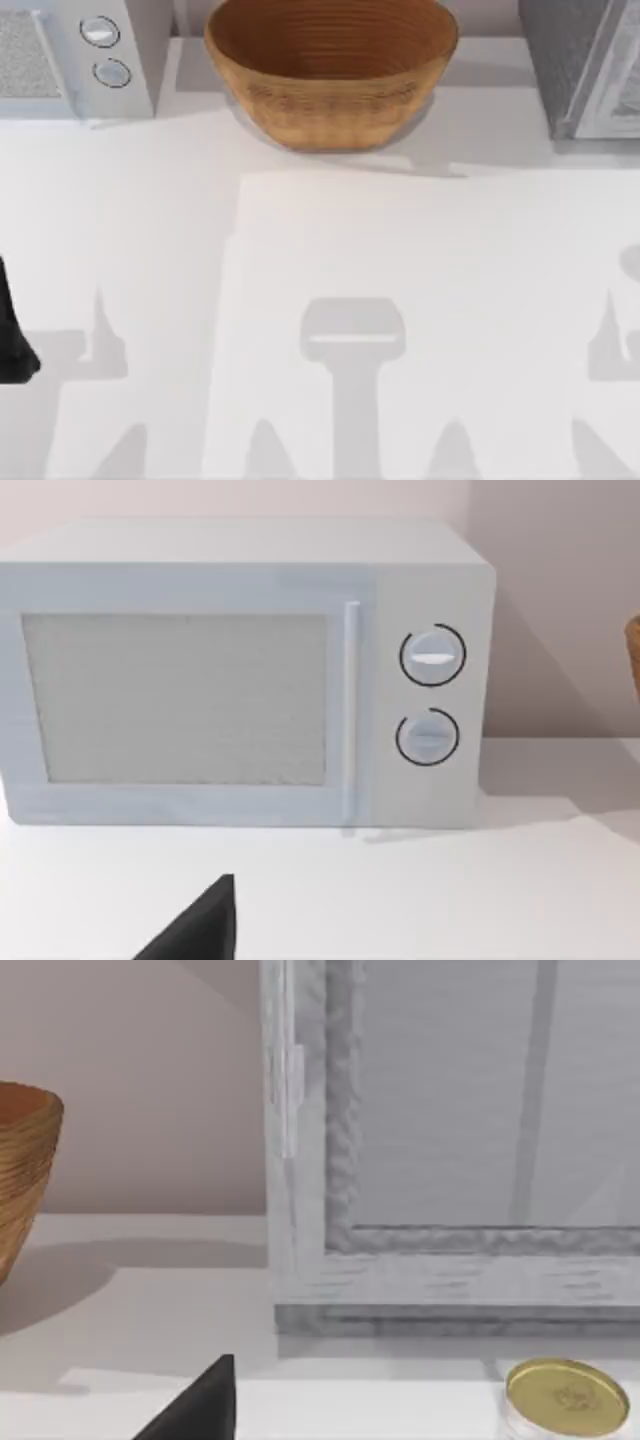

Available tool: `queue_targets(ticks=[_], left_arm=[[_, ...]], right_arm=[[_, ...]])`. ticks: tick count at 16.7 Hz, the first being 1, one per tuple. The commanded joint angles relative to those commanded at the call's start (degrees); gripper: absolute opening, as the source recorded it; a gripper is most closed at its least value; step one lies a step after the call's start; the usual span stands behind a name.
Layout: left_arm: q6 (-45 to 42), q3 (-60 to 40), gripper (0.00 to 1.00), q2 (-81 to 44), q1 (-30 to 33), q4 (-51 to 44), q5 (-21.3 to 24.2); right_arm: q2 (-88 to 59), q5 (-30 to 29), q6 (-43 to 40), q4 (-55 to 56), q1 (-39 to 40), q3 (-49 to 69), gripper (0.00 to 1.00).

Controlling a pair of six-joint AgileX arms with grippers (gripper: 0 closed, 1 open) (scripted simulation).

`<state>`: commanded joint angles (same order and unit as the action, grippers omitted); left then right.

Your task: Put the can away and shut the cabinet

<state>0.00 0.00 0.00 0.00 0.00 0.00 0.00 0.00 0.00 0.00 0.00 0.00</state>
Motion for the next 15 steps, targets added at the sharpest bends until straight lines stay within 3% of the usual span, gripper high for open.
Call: queue_targets(ticks=[5, 15], left_arm=[[0.00, 0.00, 1.00, 0.00, 0.00, 0.00, 0.00], [0.00, 0.00, 1.00, 0.00, 0.00, 0.00, 0.00]], right_arm=[[-3.04, 0.30, 0.13, 2.76, -0.75, 0.46, 1.00], [-32.30, 4.38, -1.32, 24.07, -4.91, 3.47, 1.00]])
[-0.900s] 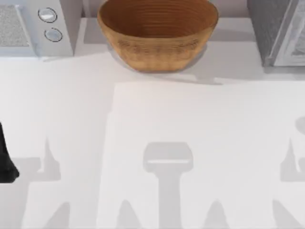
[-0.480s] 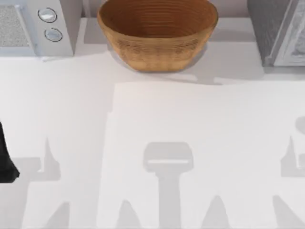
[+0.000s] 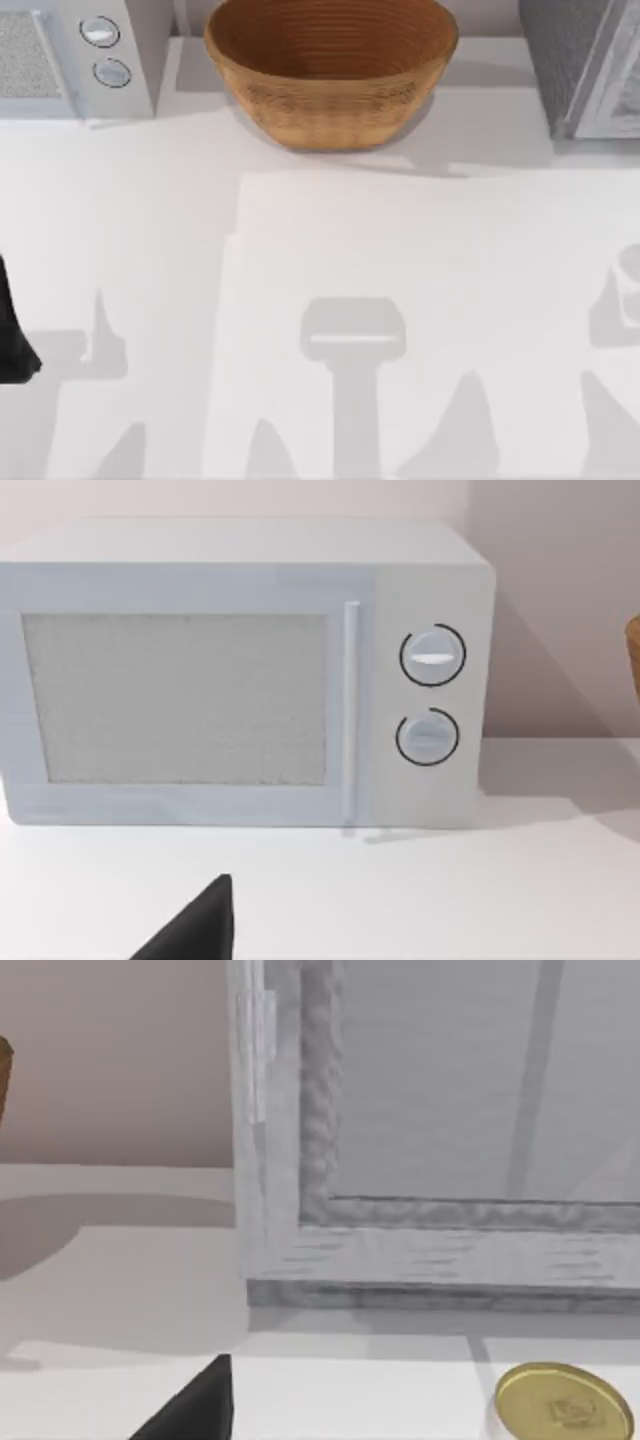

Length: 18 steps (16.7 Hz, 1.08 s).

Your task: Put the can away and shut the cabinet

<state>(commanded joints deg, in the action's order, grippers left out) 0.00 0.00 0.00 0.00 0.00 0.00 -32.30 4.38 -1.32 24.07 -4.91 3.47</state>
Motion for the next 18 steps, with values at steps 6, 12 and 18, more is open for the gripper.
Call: queue_targets(ticks=[6, 12, 18], left_arm=[[0.00, 0.00, 1.00, 0.00, 0.00, 0.00, 0.00], [0.00, 0.00, 1.00, 0.00, 0.00, 0.00, 0.00], [0.00, 0.00, 1.00, 0.00, 0.00, 0.00, 0.00]], right_arm=[[-17.70, 2.14, -0.47, 12.95, -2.94, 1.74, 1.00], [-35.70, 4.48, -1.10, 25.56, -5.64, 3.17, 1.00], [-52.98, 6.93, -2.05, 38.83, -8.17, 5.27, 1.00]])
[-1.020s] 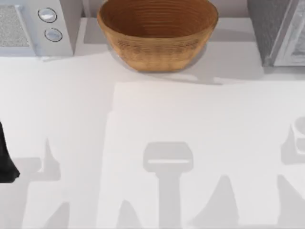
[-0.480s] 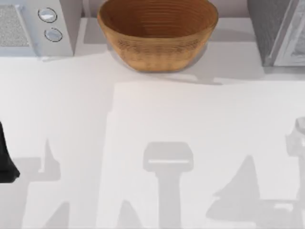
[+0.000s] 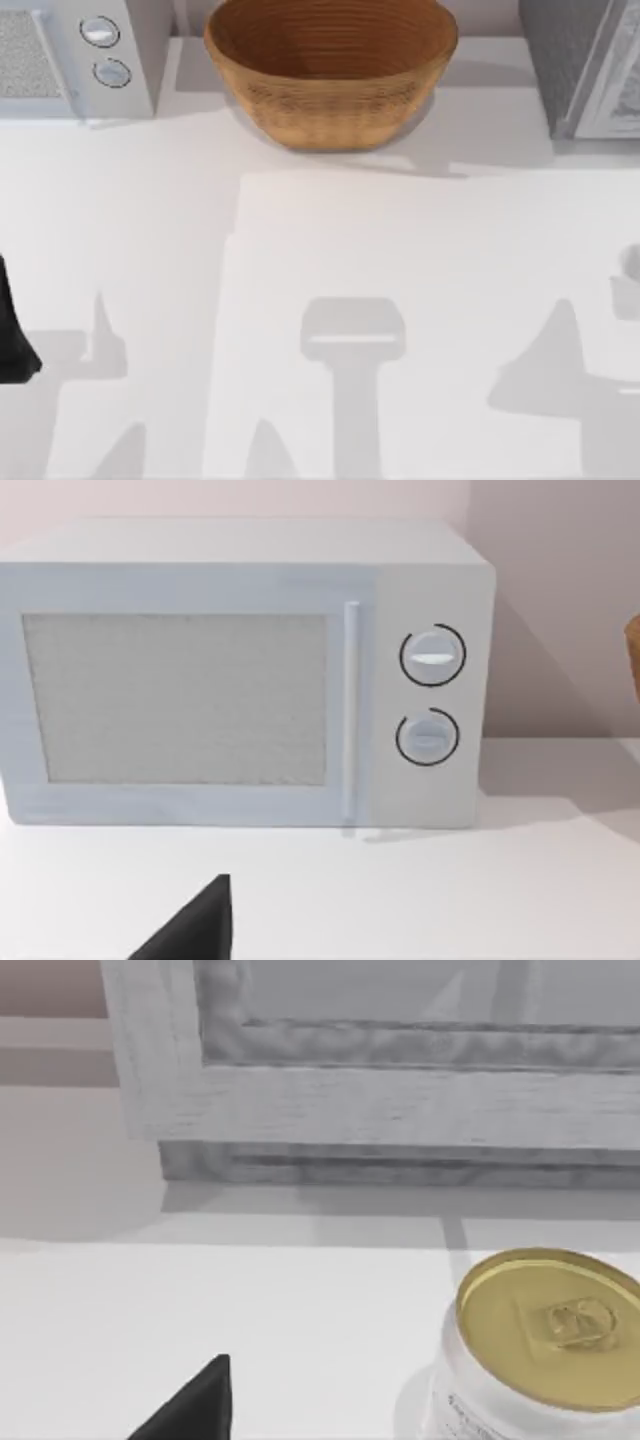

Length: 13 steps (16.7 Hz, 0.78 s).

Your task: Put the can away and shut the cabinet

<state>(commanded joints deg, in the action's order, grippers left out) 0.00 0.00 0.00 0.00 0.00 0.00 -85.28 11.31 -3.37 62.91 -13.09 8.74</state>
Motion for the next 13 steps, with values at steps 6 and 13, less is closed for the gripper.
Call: queue_targets(ticks=[6, 13], left_arm=[[0.00, 0.00, 1.00, 0.00, 0.00, 0.00, 0.00], [0.00, 0.00, 1.00, 0.00, 0.00, 0.00, 0.00]], right_arm=[[-18.73, 2.44, -0.45, 13.80, -2.89, 2.08, 1.00], [-26.30, 3.56, -0.57, 19.72, -4.12, 2.91, 1.00]])
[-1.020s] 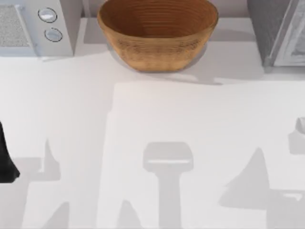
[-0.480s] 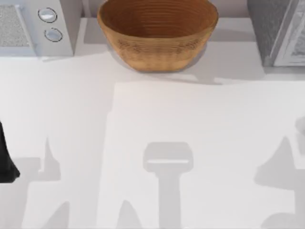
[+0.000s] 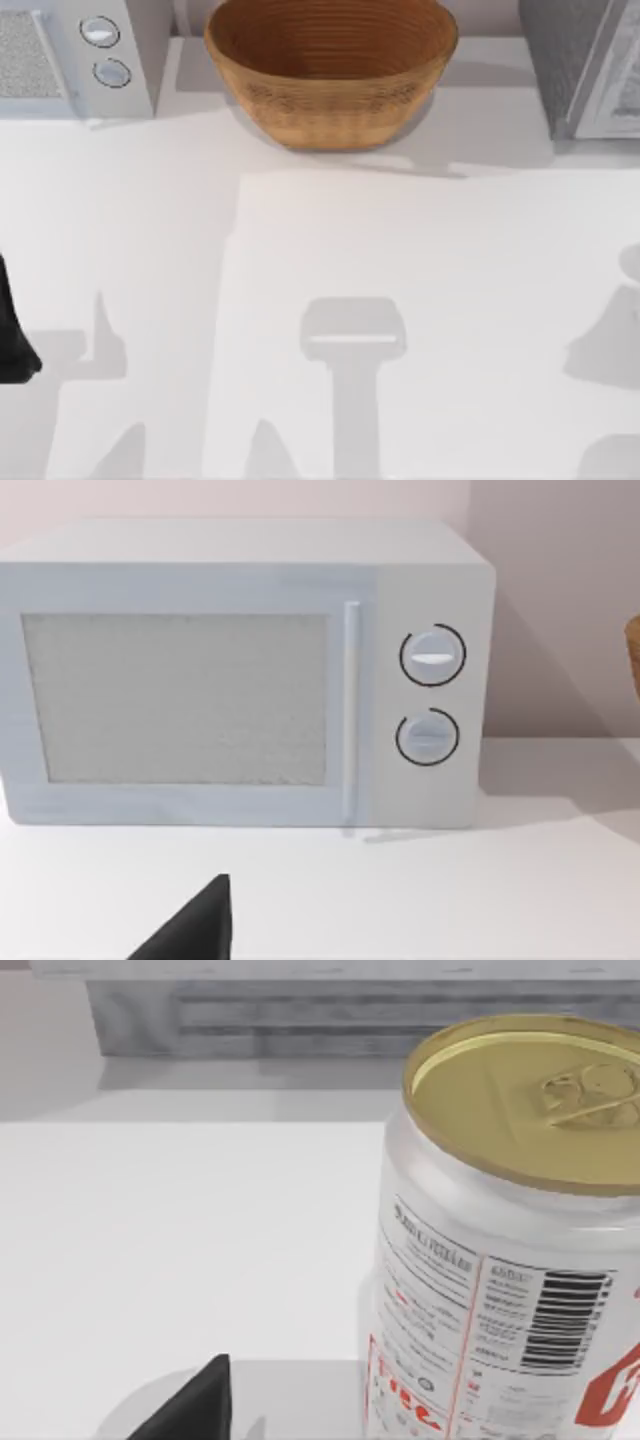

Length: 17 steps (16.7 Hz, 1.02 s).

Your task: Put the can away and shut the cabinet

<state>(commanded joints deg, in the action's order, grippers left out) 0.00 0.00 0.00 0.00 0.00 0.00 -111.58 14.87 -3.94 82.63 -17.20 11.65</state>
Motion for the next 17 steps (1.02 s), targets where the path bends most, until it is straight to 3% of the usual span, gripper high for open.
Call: queue_targets(ticks=[17], left_arm=[[0.00, 0.00, 1.00, 0.00, 0.00, 0.00, 0.00]], right_arm=[[-9.45, -3.47, 1.03, -3.56, 3.48, 13.20, 1.00]])
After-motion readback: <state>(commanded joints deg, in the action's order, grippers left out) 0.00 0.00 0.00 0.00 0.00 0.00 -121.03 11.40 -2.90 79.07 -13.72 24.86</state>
